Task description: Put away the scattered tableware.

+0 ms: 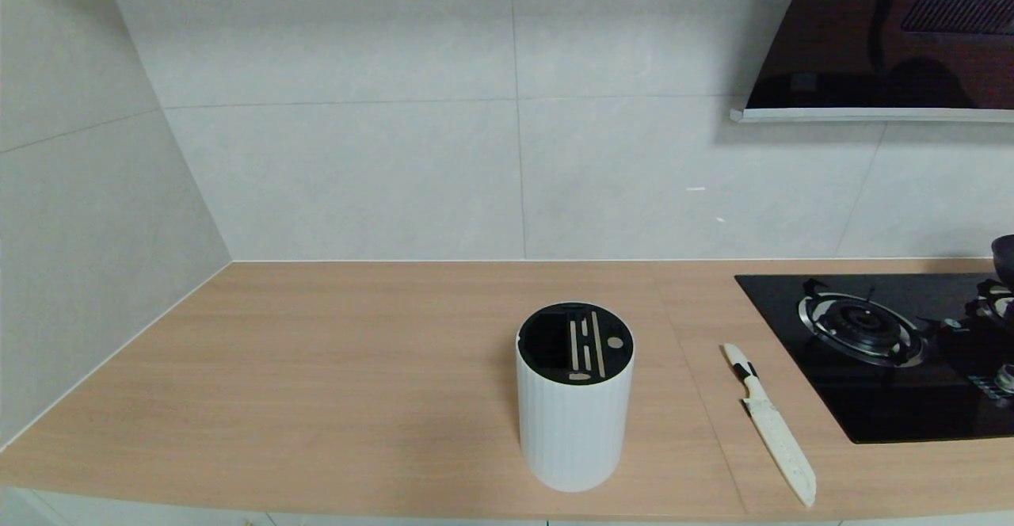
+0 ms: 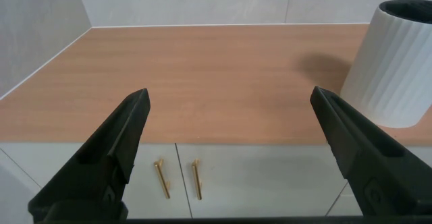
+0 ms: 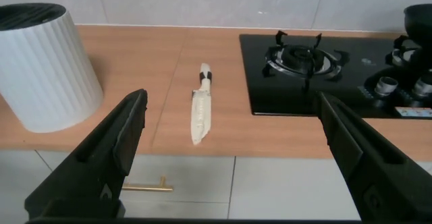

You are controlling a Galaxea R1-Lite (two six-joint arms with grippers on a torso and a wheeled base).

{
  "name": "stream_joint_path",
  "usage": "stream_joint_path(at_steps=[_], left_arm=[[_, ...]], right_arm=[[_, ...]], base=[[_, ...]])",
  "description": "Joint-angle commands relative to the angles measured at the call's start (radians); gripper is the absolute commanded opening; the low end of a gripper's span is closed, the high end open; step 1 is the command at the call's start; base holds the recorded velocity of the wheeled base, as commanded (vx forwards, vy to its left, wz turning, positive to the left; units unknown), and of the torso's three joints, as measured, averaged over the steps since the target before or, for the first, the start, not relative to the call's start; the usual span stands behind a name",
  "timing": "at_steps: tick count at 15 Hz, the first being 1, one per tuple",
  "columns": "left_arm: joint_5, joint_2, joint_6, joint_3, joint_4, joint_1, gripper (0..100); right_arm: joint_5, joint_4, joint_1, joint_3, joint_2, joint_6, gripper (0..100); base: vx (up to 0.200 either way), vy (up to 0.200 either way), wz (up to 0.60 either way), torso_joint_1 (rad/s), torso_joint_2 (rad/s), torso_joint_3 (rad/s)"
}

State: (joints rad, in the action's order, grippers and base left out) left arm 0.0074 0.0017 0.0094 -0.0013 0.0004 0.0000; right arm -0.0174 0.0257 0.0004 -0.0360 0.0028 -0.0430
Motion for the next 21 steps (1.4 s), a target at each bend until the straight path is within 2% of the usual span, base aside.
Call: stream_joint_path(at_steps=[1,5,8,9,11,16,21], left_arm=[[0.0,0.0,0.0,0.0,0.0,0.0,100],[0.0,0.0,0.0,0.001,0.0,0.0,100],[0.0,0.0,0.0,0.001,0.0,0.0,100],[0.0,0.0,0.0,0.001,0.0,0.0,100],[0.0,0.0,0.0,0.0,0.0,0.0,100],[0.0,0.0,0.0,0.001,0.0,0.0,100],[0.0,0.0,0.0,0.001,0.0,0.0,100]], right_arm=[[0.005,-0.01,0.021,-0.134,0.095,0.011,100],[0.025,-0.018,0.049,-0.209,0.445,0.014,100],[0.031,-0.092,0.159,-0.225,0.738,0.014,100],[0.03,-0.102,0.168,-0.225,0.764,0.015,100],[0.031,-0.217,0.184,-0.223,1.007,0.025,100],[0.025,-0.527,0.185,-0.22,1.441,0.026,100],[-0.006,-0.822,0.185,-0.236,1.749,0.023,100]], base=[[0.0,0.0,0.0,0.0,0.0,0.0],[0.0,0.0,0.0,0.0,0.0,0.0],[0.0,0.0,0.0,0.0,0.0,0.0],[0.0,0.0,0.0,0.0,0.0,0.0],[0.0,0.0,0.0,0.0,0.0,0.0],[0.0,0.0,0.0,0.0,0.0,0.0],[0.0,0.0,0.0,0.0,0.0,0.0]])
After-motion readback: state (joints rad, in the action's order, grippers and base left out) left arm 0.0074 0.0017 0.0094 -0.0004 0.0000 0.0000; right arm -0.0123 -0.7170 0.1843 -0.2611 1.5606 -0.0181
